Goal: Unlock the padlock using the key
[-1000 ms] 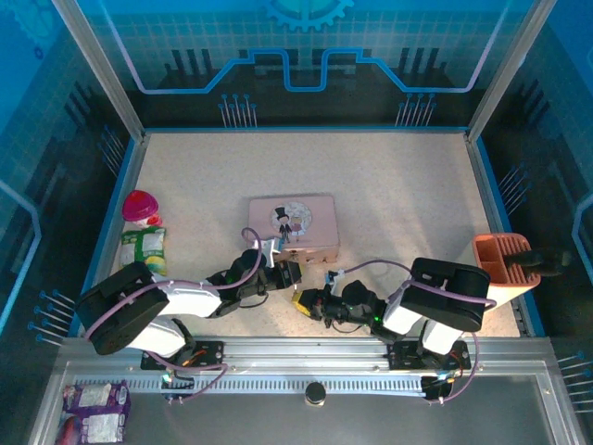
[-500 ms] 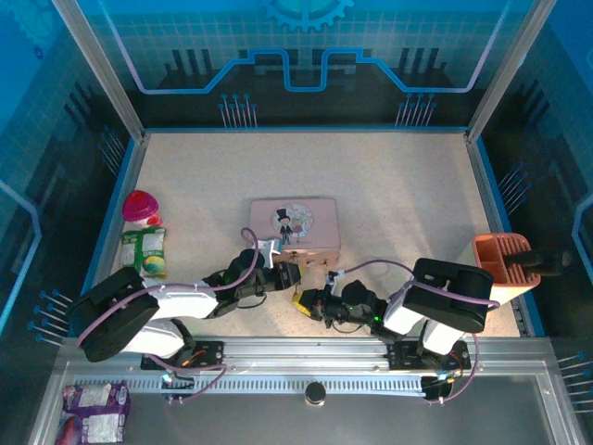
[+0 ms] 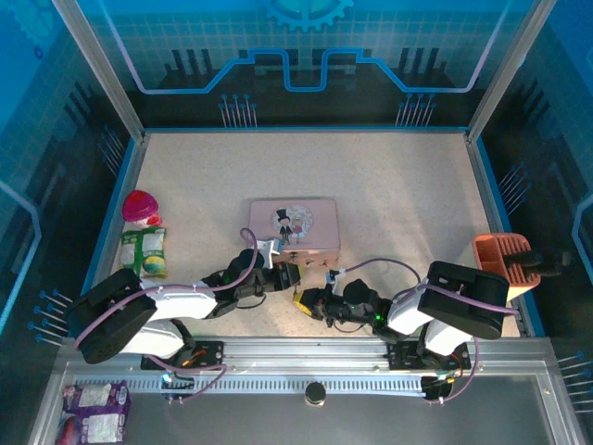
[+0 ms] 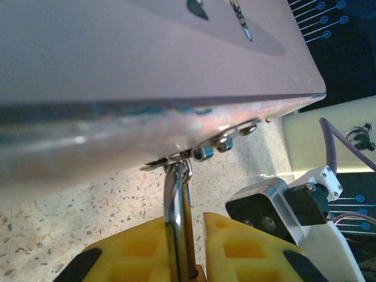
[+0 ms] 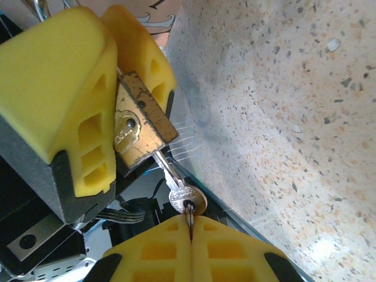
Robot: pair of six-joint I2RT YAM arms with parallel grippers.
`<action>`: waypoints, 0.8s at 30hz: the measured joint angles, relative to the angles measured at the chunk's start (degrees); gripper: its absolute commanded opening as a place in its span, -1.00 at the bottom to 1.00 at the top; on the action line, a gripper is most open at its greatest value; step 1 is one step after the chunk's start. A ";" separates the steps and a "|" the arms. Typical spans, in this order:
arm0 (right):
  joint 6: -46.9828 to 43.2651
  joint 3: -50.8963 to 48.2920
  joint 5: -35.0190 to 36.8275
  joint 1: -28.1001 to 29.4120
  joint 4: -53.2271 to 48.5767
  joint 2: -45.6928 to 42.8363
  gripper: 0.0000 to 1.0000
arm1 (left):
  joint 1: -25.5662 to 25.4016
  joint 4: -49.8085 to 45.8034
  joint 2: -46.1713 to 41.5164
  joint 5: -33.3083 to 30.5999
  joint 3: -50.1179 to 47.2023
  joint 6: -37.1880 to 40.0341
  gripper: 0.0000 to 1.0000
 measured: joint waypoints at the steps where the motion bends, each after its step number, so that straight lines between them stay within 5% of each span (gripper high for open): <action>1: -0.04 0.00 0.00 0.00 -0.24 0.00 -1.00 | 0.00 0.00 0.00 0.04 0.00 -0.02 -0.79; 24: -4.15 0.00 0.39 -0.74 -12.44 -11.15 -1.00 | -1.70 0.48 -1.68 -0.94 -0.76 -0.63 -0.80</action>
